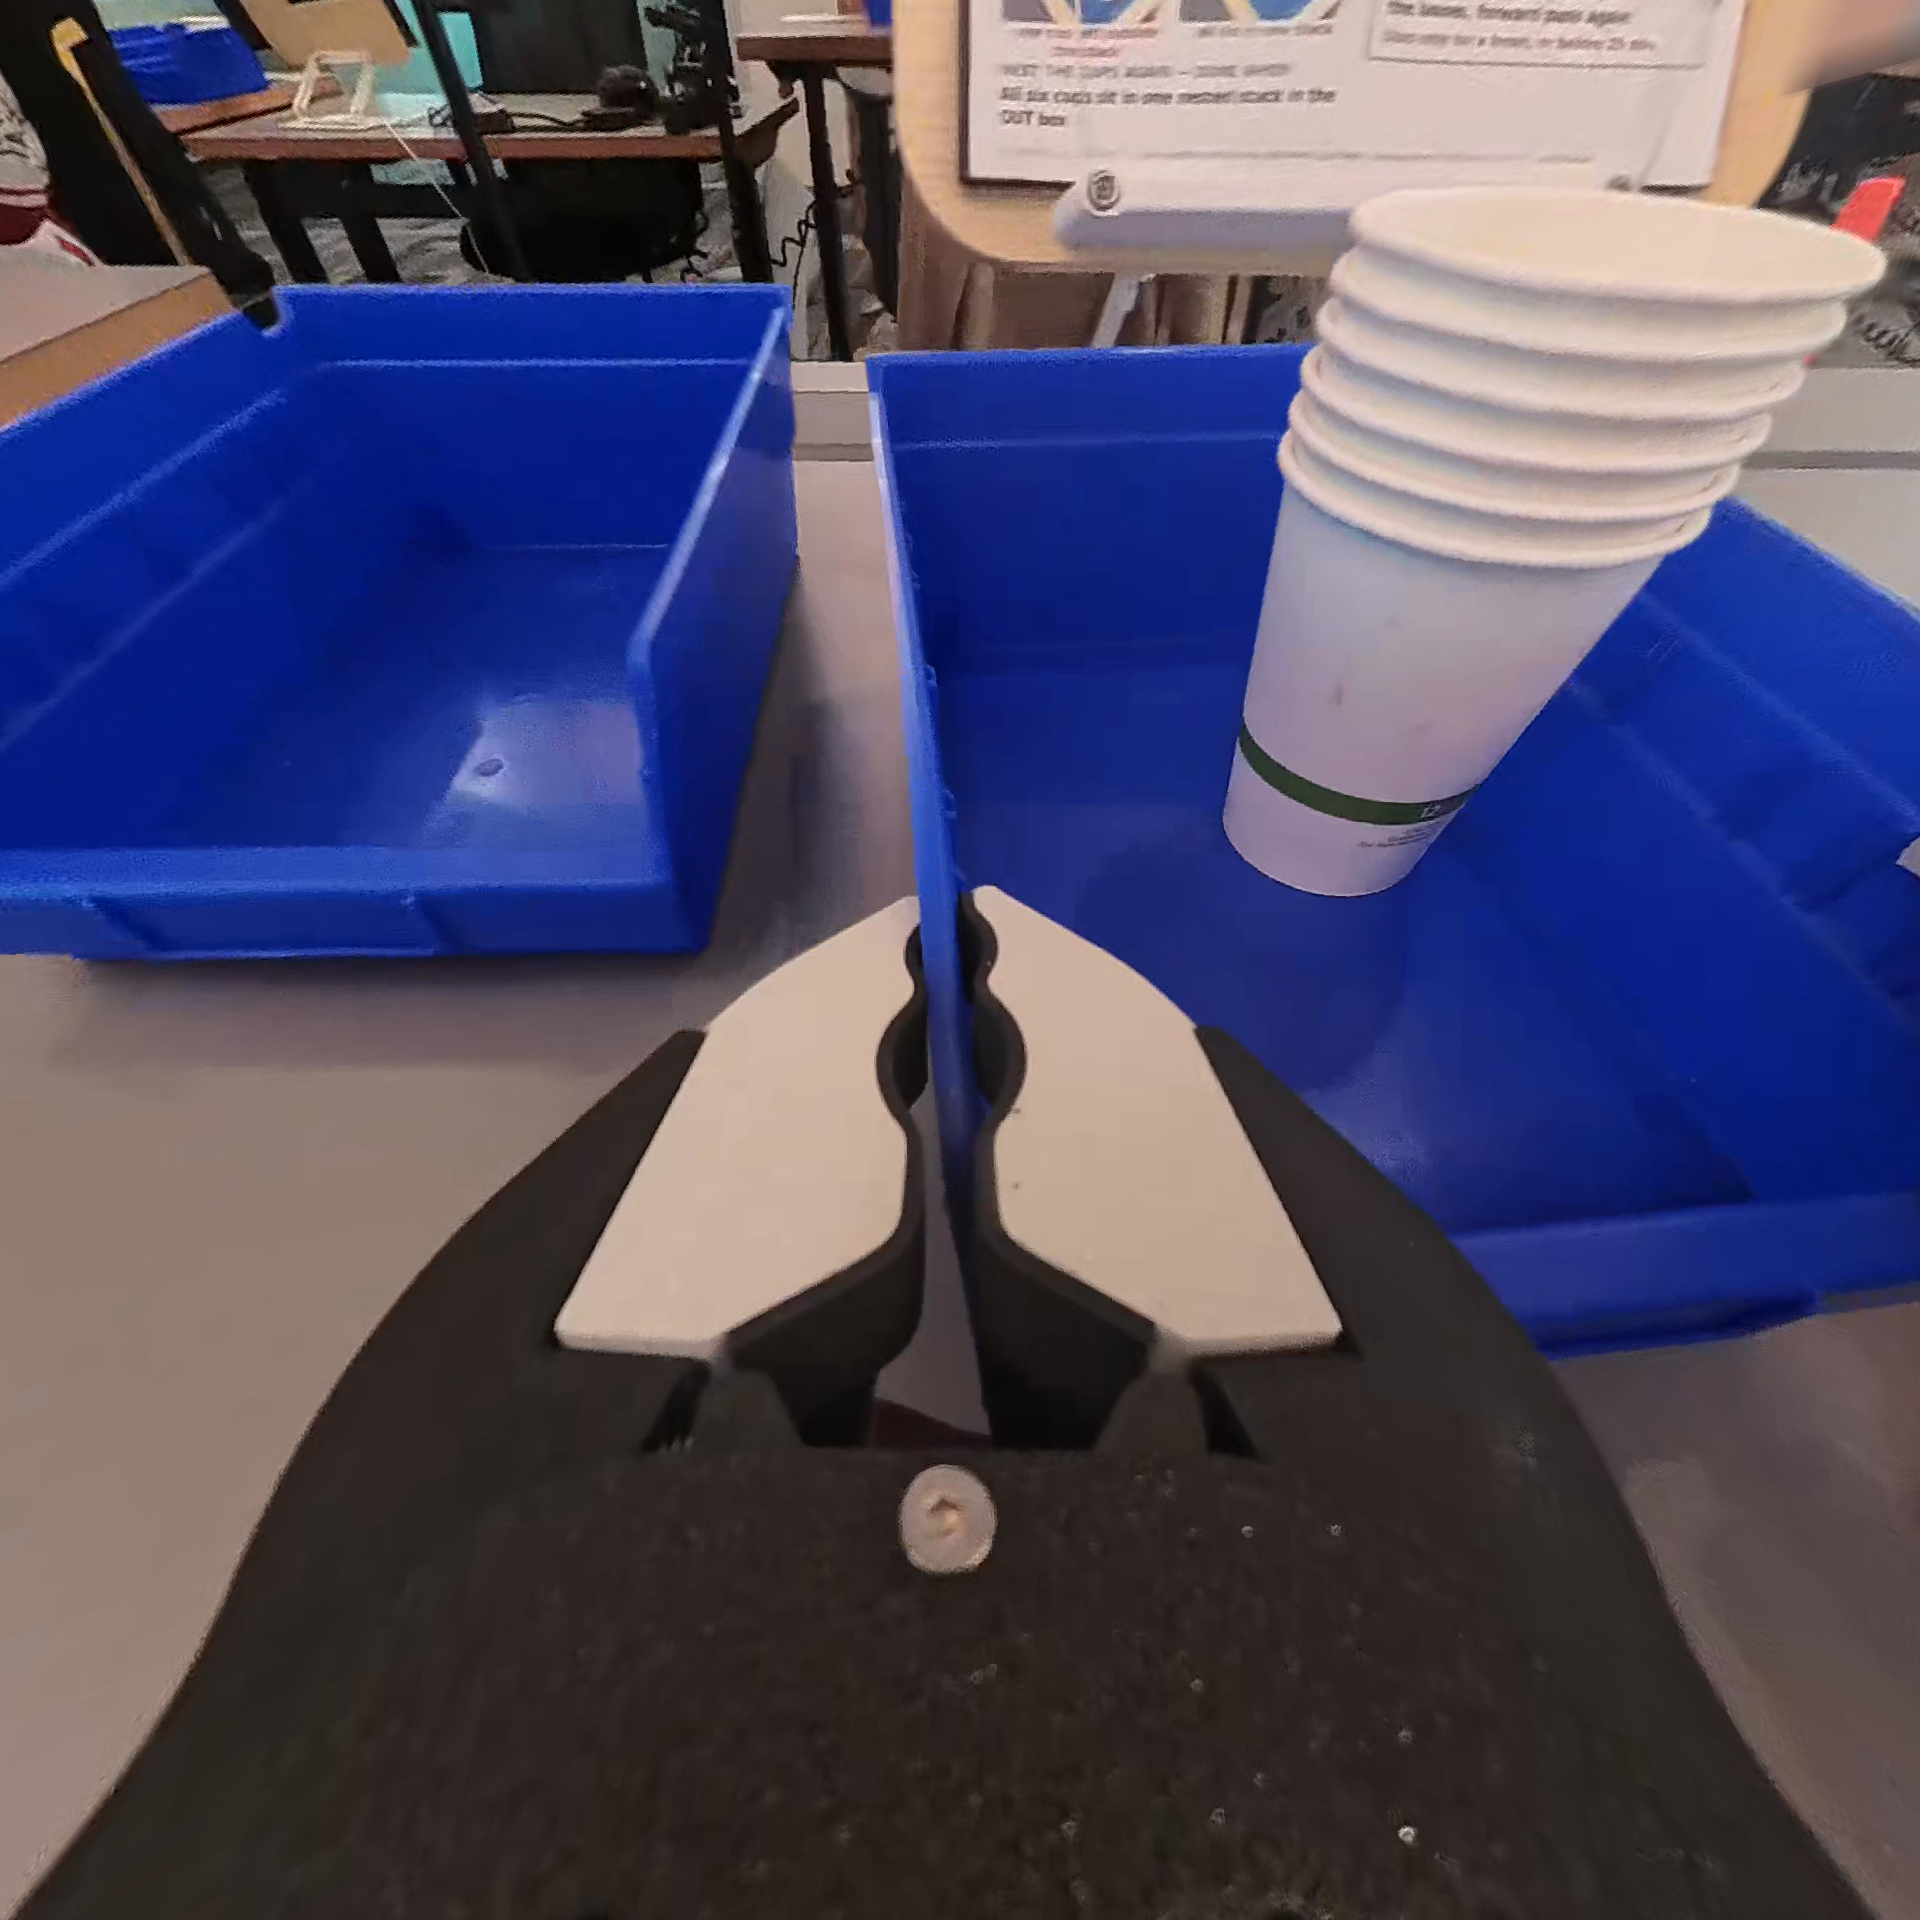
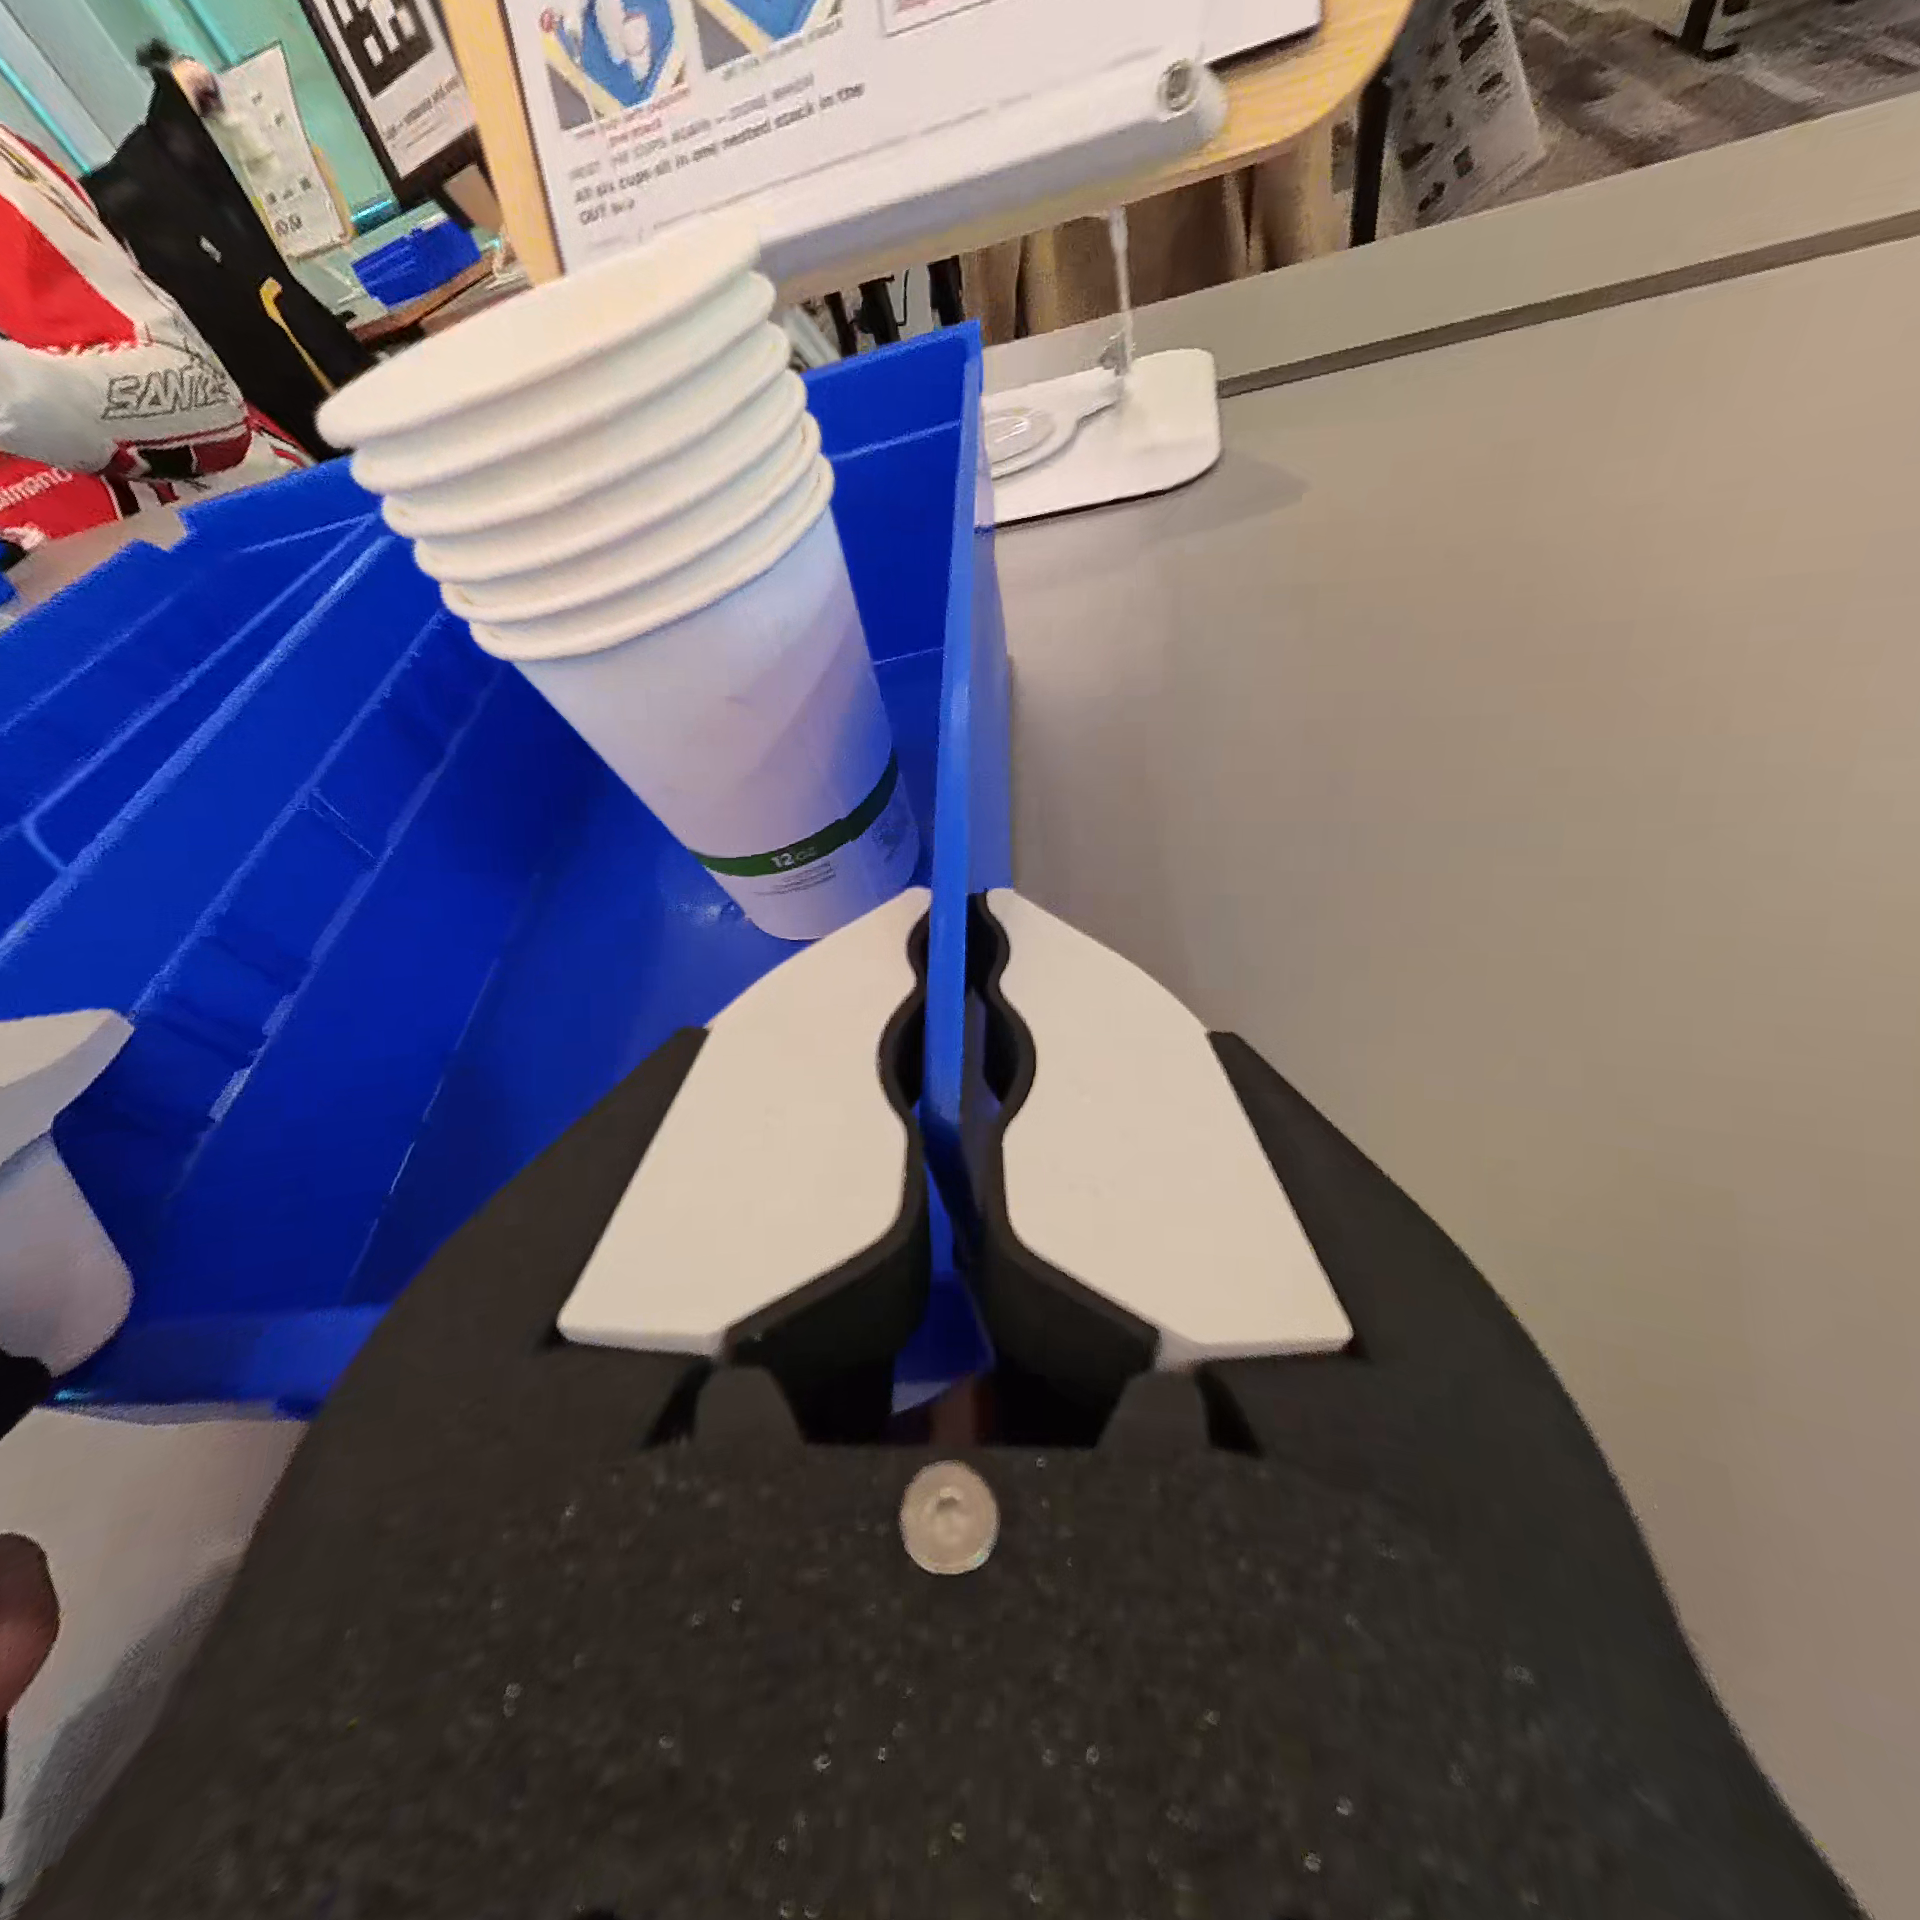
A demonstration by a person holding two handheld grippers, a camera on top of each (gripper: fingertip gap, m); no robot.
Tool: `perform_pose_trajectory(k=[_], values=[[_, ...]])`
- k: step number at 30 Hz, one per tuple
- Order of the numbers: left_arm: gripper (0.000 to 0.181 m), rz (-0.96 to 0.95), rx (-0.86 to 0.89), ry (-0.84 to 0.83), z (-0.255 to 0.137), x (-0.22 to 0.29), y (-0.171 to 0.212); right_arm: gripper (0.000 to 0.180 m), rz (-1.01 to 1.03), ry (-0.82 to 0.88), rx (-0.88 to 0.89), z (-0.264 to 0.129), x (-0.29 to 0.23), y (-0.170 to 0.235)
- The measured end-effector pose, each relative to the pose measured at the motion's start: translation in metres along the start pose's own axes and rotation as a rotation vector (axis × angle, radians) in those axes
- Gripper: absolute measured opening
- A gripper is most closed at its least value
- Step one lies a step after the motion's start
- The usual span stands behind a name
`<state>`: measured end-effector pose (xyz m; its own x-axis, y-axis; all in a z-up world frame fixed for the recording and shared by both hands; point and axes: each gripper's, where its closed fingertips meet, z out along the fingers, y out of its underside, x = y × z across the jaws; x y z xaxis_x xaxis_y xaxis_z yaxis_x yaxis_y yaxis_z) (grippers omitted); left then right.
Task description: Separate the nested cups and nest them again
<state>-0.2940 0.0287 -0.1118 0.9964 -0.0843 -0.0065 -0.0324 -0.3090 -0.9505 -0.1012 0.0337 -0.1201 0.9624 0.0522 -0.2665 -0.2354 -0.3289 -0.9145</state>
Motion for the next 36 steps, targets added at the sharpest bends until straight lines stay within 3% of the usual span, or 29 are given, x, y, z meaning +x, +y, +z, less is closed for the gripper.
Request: perform_pose_trajectory(k=[6, 8, 10, 12, 17, 20, 24, 28, 33, 36], values=[[0.003, -0.030, 0.043, 0.010, 0.006, -0.007, -0.002, 0.012, -0.068, -0.058, 0.000, 0.003, -0.007, -0.001], [0.027, -0.027, 0.065, 0.015, 0.006, -0.009, -0.003, 0.017, -0.147, -0.097, 0.014, 0.000, -0.008, -0.003], [0.049, -0.021, 0.058, 0.048, -0.002, -0.010, -0.003, 0.039, -0.216, -0.121, 0.006, -0.007, -0.003, -0.002], [0.062, -0.018, 0.040, 0.089, -0.020, -0.015, 0.001, 0.044, -0.266, -0.145, 0.015, -0.022, 0.004, -0.003], [0.071, -0.132, 0.050, 0.171, -0.088, -0.051, 0.025, 0.056, -0.405, -0.283, 0.066, -0.079, 0.018, 0.006], [0.070, -0.209, 0.090, 0.173, -0.105, -0.097, 0.023, 0.057, -0.455, -0.290, 0.119, -0.101, 0.034, 0.005], [0.067, -0.157, 0.107, 0.065, -0.068, -0.169, -0.006, 0.057, -0.346, -0.355, 0.106, -0.108, 0.038, 0.000], [0.066, -0.045, 0.004, -0.099, 0.000, -0.230, -0.022, 0.054, -0.251, -0.372, 0.076, -0.103, 0.045, 0.001], [0.071, -0.051, -0.144, -0.143, 0.067, -0.264, -0.014, 0.048, -0.275, -0.367, 0.037, -0.096, 0.046, 0.012], [0.064, -0.088, -0.193, -0.153, 0.087, -0.272, -0.010, 0.042, -0.282, -0.384, 0.019, -0.095, 0.041, 0.020]])
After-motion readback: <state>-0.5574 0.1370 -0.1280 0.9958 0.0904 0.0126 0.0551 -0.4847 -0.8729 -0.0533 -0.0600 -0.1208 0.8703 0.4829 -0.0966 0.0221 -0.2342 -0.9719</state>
